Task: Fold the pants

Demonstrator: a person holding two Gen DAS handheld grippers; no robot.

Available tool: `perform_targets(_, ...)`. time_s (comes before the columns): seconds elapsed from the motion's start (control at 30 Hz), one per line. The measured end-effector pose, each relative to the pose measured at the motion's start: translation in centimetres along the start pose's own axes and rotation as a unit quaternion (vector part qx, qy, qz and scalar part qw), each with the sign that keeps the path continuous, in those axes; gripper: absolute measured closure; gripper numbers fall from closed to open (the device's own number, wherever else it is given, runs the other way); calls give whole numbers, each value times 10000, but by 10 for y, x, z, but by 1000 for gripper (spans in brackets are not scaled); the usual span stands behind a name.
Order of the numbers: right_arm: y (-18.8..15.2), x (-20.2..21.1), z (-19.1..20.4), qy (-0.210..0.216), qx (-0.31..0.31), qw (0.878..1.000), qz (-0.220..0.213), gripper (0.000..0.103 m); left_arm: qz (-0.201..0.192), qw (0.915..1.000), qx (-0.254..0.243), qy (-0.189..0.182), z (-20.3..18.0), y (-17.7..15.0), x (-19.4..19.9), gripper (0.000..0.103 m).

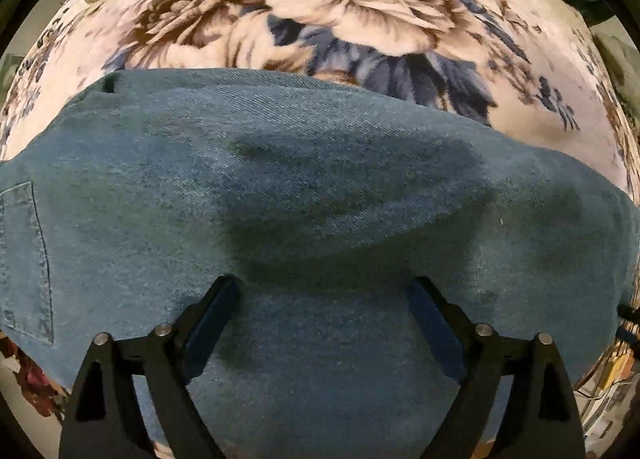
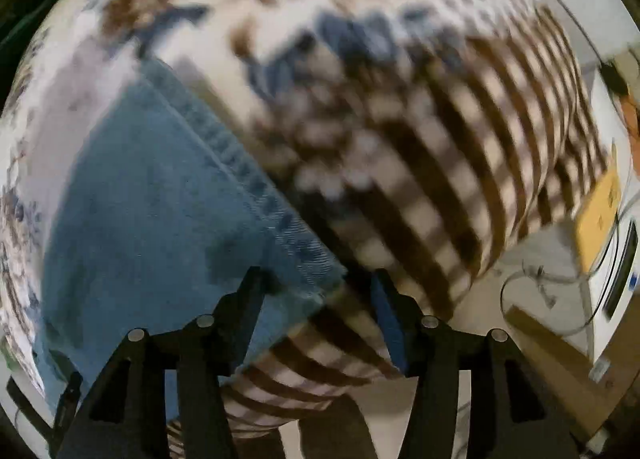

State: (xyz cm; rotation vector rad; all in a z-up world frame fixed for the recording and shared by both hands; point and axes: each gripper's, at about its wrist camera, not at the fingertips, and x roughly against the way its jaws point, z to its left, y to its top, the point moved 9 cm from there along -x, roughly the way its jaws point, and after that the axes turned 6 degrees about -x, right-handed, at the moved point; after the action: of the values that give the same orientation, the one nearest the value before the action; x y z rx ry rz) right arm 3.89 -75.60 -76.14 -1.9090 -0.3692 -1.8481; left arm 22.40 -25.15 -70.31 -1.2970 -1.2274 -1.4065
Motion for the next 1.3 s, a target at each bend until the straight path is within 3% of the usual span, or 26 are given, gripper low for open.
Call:
perform_targets(0.03, 0, 3, 0, -76, -47, 10000, 18, 45, -19, 10000, 14, -62, 0, 0, -3, 0)
perform_targets(0.17, -11, 40, 29, -525, 478, 9972, -245, 43, -149, 9999, 32, 77, -2, 0, -18, 0)
perform_targets(0.23, -23, 61, 58, -369, 841, 9951, -375, 43, -101, 9999, 120, 60, -1, 0, -19, 0)
perform_targets(0.33, -62, 89, 124, 185, 1582, 9866, -356, 39, -19, 9998, 72, -207, 5, 6, -6, 0)
perform_targets(0.4, -98, 98, 187, 596, 2232, 9729, -105, 39, -197, 9994, 284, -69, 32, 10, 18, 0)
perform_targets(0.5, -162, 91, 275, 1080, 3056, 9447, 501, 39, -451, 9951, 754, 446, 102, 15, 58, 0)
perform_targets(0.53, -191, 85, 316, 1366, 3296, 9306, 819, 39, -482, 9925, 918, 647, 130, 18, 68, 0)
perform_targets(0.63, -262, 67, 400, 1669, 3779, 9010, 1326, 39, -494, 9815, 1370, 1241, 217, 25, 83, 0)
perform_targets(0.73, -310, 35, 471, 1519, 4239, 8799, 1517, 39, -210, 9734, 1546, 1675, 276, 27, 76, 0)
perform_targets(0.9, -369, -28, 533, 833, 4920, 8440, 1966, 41, 79, 9745, 1691, 1470, 311, 43, 45, 0)
perform_targets(0.97, -379, -44, 535, 354, 5232, 8313, 1840, 68, 136, 9768, 1724, 1266, 315, 42, 44, 0)
perform_targets(1.0, -381, -44, 536, 366, 5219, 8322, 1833, 87, 156, 9774, 1722, 1214, 316, 41, 45, 0)
perform_targets(1.03, -380, -43, 537, 403, 5130, 8379, 1819, 92, 168, 9780, 1716, 1174, 316, 41, 45, 0)
perform_targets(1.13, -362, -23, 542, 864, 4514, 8709, 1741, 103, 212, 9803, 1656, 1054, 315, 41, 45, 0)
perform_targets(1.23, -321, -9, 544, 888, 4165, 8979, 1118, 103, 265, 9814, 1621, 991, 314, 37, 46, 0)
perform_targets(1.27, -312, -8, 544, 988, 3981, 9040, 1210, 103, 274, 9818, 1602, 986, 315, 37, 46, 0)
perform_targets(1.3, -309, -8, 546, 1084, 3922, 9020, 1441, 103, 287, 9821, 1580, 985, 314, 38, 46, 0)
